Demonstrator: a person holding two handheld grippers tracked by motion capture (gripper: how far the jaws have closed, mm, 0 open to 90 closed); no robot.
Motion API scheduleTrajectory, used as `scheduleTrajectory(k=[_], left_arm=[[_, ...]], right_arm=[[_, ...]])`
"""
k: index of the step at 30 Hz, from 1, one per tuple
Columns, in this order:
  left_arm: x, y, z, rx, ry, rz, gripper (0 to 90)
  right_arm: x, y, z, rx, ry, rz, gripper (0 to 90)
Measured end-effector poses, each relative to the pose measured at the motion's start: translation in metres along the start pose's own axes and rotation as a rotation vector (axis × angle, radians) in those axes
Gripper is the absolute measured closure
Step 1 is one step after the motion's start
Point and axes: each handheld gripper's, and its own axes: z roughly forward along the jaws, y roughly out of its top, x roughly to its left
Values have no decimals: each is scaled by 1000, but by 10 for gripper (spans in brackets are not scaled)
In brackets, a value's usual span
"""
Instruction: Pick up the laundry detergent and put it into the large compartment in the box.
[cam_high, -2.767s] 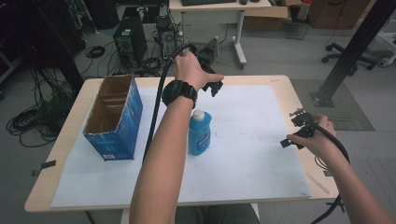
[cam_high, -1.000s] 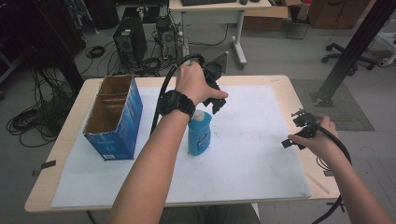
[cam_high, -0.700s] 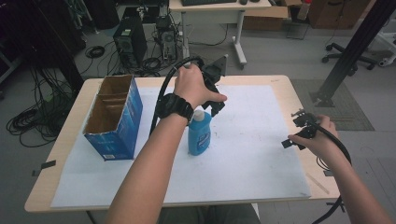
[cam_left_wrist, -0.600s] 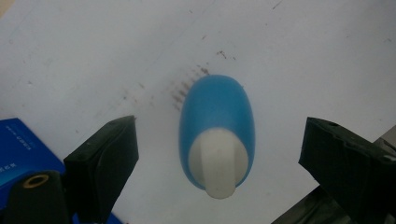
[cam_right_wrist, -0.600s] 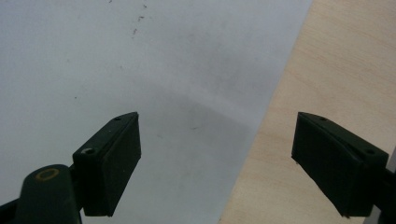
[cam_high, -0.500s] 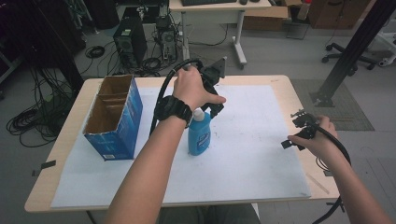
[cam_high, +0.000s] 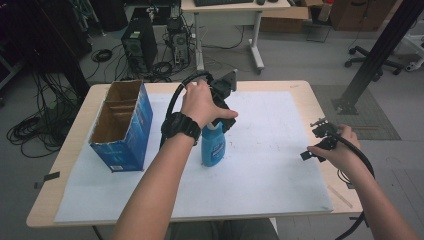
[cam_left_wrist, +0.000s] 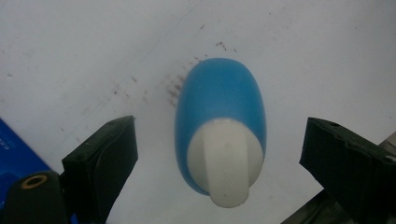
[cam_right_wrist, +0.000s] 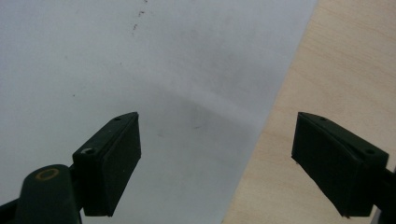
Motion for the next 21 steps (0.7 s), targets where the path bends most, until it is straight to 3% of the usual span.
scheduleTrajectory(k=[21], left_arm=[[-2,-6,21,36,-17,20,108]], right_arm=[[0,-1,3,2,2,-3,160]])
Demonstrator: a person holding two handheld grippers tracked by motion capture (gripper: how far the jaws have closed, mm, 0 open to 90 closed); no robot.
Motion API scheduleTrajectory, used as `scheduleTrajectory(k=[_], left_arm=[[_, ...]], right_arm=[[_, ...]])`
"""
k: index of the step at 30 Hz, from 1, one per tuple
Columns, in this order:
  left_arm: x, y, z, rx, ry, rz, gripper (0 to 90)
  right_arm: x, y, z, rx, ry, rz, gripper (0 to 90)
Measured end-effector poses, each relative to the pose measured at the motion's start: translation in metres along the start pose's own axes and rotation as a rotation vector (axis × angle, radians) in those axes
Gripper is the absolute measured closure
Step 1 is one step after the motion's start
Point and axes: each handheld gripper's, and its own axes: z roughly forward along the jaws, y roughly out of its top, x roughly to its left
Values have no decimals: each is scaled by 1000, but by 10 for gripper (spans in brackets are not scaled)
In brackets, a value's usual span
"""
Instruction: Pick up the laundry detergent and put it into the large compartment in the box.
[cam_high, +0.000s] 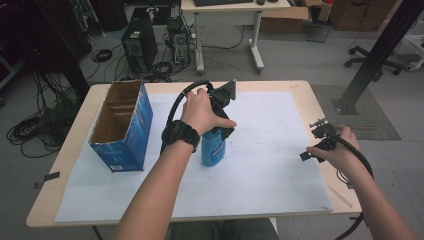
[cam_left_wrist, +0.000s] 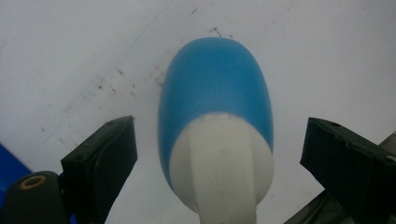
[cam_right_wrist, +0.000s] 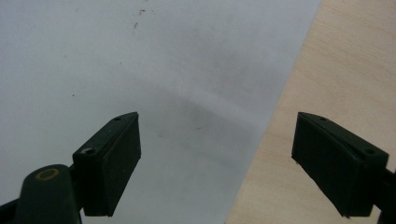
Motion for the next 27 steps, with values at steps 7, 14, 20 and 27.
scheduleTrajectory(k=[7,14,20,27], left_arm=[[0,0,4,4,1,-1,109],[-1,0,9,6,12,6,111],[-2,0,14,15,20,11,115],[-3,-1,20,15,21,11,117]], right_arm=[[0,0,1,1,-1,0,160],[0,-1,3,0,2,2,160],[0,-1,3,1,5,3,160],[0,-1,4,1,5,1,160]])
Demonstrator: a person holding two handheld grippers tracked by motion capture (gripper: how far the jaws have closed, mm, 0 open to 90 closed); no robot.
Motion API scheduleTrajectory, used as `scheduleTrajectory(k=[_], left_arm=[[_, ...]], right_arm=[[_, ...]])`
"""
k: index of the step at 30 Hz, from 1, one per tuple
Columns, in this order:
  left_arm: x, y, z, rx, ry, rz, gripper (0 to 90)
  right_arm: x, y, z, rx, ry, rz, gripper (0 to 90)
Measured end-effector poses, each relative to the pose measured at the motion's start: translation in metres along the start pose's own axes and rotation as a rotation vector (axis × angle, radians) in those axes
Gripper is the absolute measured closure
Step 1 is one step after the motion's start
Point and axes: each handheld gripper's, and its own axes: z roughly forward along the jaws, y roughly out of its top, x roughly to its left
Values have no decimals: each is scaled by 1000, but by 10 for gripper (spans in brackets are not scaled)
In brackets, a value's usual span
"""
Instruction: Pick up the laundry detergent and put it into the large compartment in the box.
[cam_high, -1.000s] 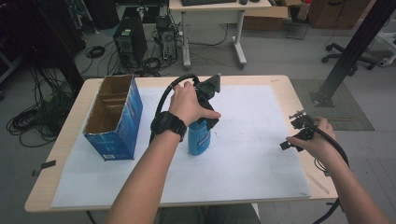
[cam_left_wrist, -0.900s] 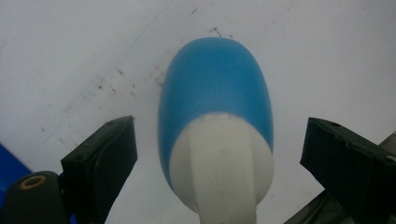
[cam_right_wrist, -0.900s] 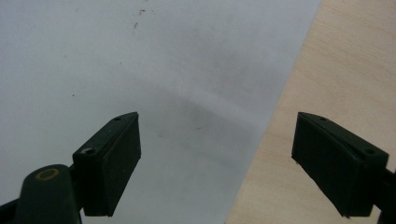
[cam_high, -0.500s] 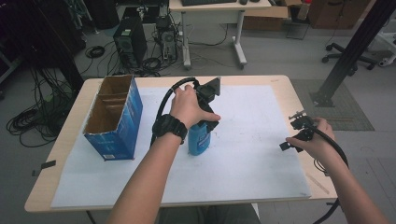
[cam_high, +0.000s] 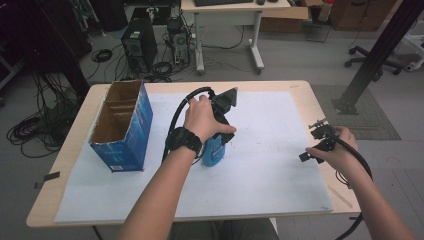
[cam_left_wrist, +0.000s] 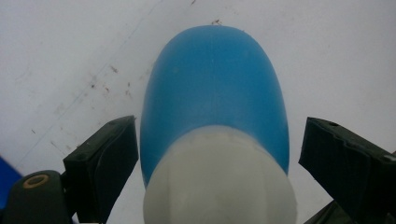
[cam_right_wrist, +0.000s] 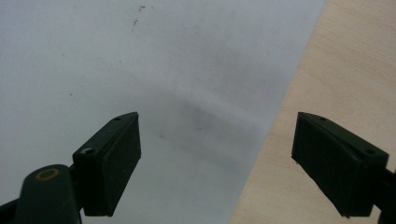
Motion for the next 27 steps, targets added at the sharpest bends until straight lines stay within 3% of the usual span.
scheduleTrajectory(k=[27], left_arm=[[2,1,9,20,33,-16,266]], right_arm=[[-1,-1,3,4,3,0,160]])
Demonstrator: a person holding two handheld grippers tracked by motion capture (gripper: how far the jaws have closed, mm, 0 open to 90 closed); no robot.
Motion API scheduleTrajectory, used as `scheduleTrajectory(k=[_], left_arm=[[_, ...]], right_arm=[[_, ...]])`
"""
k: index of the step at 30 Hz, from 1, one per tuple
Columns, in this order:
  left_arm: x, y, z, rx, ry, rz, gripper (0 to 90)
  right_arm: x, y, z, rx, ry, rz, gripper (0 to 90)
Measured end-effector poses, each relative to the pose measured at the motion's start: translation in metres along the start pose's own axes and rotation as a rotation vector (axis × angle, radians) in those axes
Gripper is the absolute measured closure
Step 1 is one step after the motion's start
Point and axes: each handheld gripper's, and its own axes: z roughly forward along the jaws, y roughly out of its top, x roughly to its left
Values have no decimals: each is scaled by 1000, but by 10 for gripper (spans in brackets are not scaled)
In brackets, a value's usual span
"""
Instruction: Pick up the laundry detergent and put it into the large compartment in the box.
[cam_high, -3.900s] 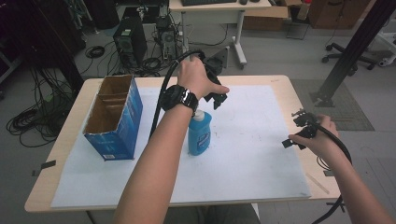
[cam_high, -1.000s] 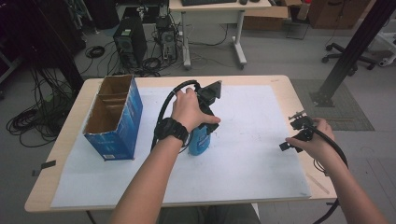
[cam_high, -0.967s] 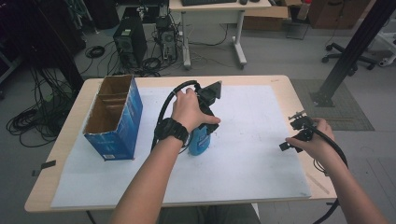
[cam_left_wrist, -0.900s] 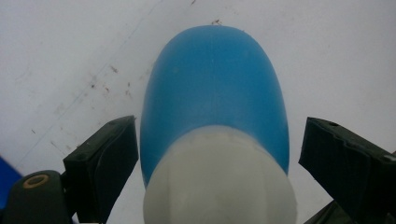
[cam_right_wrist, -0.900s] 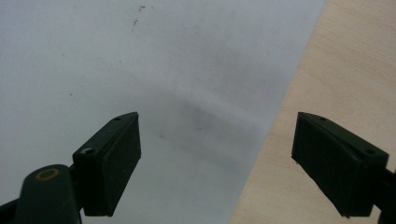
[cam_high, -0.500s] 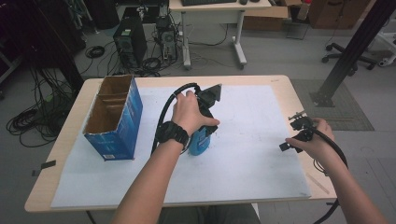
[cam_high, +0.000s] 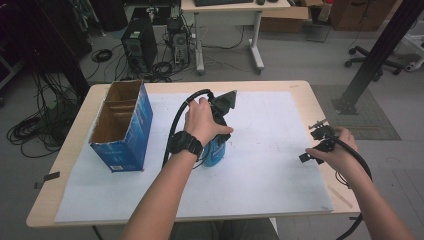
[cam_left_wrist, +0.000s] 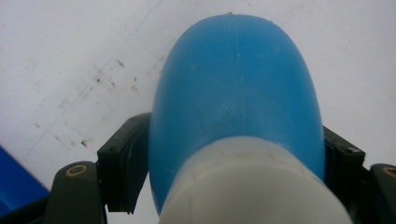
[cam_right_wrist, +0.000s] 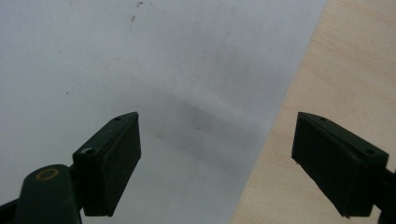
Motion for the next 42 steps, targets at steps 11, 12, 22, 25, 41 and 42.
scheduleTrajectory(k=[11,12,22,25,41,42], left_arm=[[0,1,-2,6,-9,-6,364],[0,1,-2,8,-11,-7,366],[-1,1,-2,10,-7,-23,373],[-1,1,-2,13,-5,-26,374],[0,2,-5,39,-26,-38,377],[0,2,-5,43,-30,-35,377]], right_arm=[[1,0,1,2,-1,-1,160],[1,0,1,2,-2,-1,160],[1,-1,1,2,-1,-3,160],[1,-1,1,1,-1,-4,160],[0,0,-2,0,-8,-4,161],[0,0,-1,1,-7,-4,161]])
